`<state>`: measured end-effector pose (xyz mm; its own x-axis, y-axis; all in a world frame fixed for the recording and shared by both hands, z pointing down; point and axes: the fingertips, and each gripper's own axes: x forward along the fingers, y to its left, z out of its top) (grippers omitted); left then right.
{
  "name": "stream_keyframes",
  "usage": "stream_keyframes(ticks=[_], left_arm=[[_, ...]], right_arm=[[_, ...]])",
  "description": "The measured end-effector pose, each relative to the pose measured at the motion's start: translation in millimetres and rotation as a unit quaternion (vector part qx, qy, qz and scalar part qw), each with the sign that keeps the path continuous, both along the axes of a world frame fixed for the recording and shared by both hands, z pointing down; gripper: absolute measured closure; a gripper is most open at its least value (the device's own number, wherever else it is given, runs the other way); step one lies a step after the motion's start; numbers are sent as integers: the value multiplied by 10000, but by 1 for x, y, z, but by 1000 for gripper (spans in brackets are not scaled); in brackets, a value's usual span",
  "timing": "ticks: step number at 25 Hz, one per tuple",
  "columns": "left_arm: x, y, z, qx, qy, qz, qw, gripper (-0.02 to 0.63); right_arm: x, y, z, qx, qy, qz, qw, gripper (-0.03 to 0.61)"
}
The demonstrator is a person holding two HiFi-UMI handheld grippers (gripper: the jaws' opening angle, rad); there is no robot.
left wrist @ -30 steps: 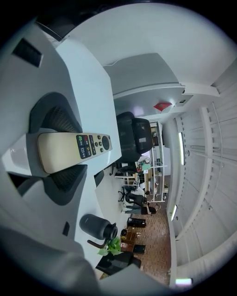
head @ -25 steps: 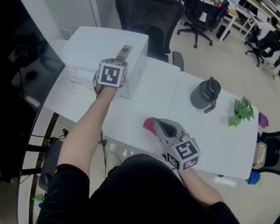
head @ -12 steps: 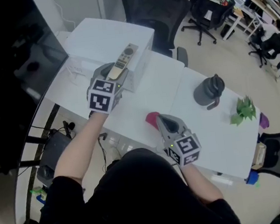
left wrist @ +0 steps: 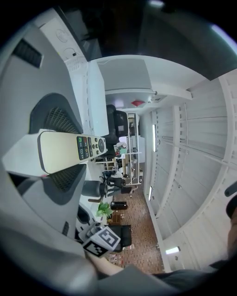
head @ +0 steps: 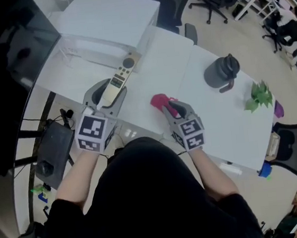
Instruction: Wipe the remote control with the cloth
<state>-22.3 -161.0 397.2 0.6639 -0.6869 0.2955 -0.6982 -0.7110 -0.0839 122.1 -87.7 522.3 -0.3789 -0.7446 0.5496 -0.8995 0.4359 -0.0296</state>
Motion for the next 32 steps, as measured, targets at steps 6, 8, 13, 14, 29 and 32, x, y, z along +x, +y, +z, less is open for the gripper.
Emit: stream_keyframes(ticks=[6,8,13,14,29,32], left_arm=[[-3,34,34,-196,-135,107,9997,411],[-2,41,43,-194,-227,189,9994,411],[1,52,52,-216,-359,247,9988,411],[1,53,53,-229,-362,239,9988,411],[0,56,61,-191,-550,157,9982,411],[0,55,62,-133,-600,161,9980,411]], right_arm=[[16,-14,63,-483,637,24,9968,381],[19,-20,86,-698,845,-47,9940,357],[23,-27,136,-1389,1335,-333,9807,353],[25,-27,144,-1483,1422,-354,9780,353],[28,-26,150,-1686,1318,-327,9763,473],[28,-25,126,-1412,1034,-223,9843,477]])
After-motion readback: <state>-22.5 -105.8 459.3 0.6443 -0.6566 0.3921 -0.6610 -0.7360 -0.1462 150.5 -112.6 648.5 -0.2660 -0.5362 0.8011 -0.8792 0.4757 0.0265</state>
